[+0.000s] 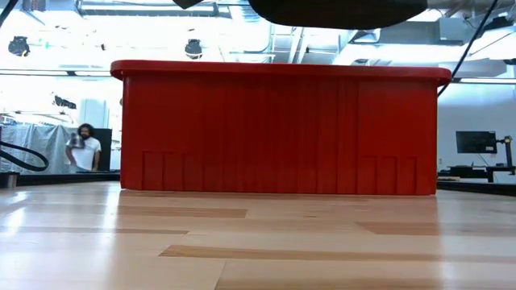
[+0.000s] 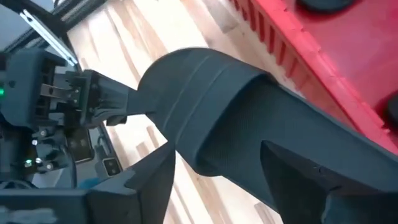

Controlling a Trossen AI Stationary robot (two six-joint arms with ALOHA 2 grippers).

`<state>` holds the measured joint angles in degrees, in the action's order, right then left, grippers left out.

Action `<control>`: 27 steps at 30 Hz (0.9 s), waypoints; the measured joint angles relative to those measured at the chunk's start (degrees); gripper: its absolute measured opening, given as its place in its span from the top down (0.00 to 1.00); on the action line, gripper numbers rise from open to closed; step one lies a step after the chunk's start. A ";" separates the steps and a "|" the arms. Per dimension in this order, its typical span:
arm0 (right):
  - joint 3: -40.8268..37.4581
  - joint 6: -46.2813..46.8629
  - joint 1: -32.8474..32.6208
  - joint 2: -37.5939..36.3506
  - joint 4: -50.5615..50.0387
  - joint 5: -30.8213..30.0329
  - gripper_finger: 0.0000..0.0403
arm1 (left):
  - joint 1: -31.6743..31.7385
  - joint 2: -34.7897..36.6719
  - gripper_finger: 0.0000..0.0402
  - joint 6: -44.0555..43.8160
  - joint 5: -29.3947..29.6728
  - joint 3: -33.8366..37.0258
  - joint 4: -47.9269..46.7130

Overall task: Pick and place slides into bin
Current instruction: Put the black slide into the red bin

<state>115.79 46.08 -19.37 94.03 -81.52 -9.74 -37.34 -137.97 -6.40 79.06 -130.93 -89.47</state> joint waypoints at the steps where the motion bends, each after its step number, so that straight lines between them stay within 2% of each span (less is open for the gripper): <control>1: -0.04 -0.35 0.24 0.07 -0.01 0.90 0.42 | 0.00 0.00 0.92 -0.02 0.44 0.00 -0.02; 6: -0.12 -1.52 1.55 1.47 1.40 3.54 0.41 | 0.00 0.00 0.92 -0.19 1.72 0.00 0.01; 21: -0.03 -6.16 3.77 9.42 6.15 11.21 0.47 | 0.11 0.11 0.92 -0.13 2.44 -0.35 0.48; 24: -0.01 -7.69 3.78 10.72 5.84 11.54 0.62 | 0.11 0.09 0.92 -0.13 2.01 -0.33 0.39; 27: 0.14 -9.63 3.80 11.27 6.58 13.15 0.90 | 0.15 0.08 0.92 0.28 1.69 -0.33 0.48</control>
<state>115.93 36.45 -15.57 105.30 -74.94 3.41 -37.19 -137.89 -6.12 80.75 -131.26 -88.99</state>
